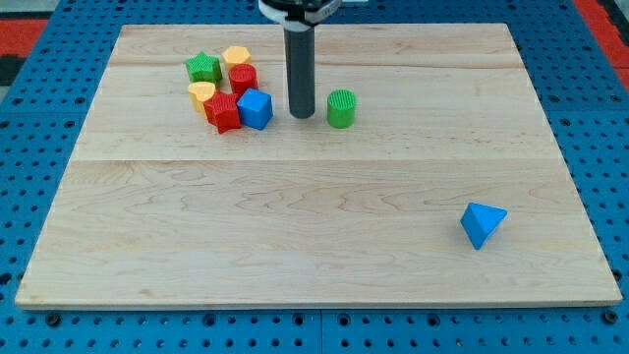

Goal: Move your arm towards the bottom right

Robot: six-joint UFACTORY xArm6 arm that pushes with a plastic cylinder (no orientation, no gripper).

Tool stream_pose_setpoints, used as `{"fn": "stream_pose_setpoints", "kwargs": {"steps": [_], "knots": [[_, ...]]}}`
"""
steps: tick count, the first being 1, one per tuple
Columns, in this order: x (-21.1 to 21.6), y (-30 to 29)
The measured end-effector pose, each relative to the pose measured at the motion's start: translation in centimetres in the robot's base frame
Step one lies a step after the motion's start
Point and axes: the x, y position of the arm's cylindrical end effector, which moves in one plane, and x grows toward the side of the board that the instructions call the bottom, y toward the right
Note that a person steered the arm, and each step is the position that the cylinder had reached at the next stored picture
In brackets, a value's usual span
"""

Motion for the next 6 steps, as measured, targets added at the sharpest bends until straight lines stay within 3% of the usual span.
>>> {"fn": "stream_pose_setpoints", "kwargs": {"steps": [1, 3, 4, 5, 6], "knots": [[3.4, -1.2], [5.4, -9.6], [11.3, -5.1], [17.5, 4.5], [21.1, 15.0]]}}
